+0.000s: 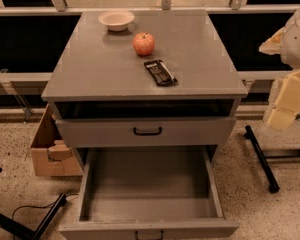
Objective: Close middle drawer
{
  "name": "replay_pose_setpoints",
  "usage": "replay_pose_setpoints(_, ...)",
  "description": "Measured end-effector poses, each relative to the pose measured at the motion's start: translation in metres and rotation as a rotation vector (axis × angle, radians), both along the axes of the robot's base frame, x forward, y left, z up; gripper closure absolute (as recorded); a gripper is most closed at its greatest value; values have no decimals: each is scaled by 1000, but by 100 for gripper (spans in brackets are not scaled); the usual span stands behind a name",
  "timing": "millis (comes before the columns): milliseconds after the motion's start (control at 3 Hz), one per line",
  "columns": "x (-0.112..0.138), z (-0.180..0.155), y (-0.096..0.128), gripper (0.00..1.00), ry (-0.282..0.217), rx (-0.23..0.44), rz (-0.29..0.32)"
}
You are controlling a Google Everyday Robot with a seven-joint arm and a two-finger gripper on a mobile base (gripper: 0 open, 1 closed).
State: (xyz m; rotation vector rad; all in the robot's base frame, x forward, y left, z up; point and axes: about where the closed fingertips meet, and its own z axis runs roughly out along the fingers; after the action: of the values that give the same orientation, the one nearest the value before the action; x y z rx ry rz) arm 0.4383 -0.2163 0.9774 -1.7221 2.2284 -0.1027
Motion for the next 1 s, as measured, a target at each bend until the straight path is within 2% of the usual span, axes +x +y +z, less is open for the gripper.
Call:
replay_pose_setpoints(333, 0, 0, 0, 0, 0, 0, 0)
replay_pose_setpoints(667, -15, -20, -8, 0, -17, 0, -7)
replay_pose_setpoints(1000, -37, -61, -21, 0, -38, 1, -21)
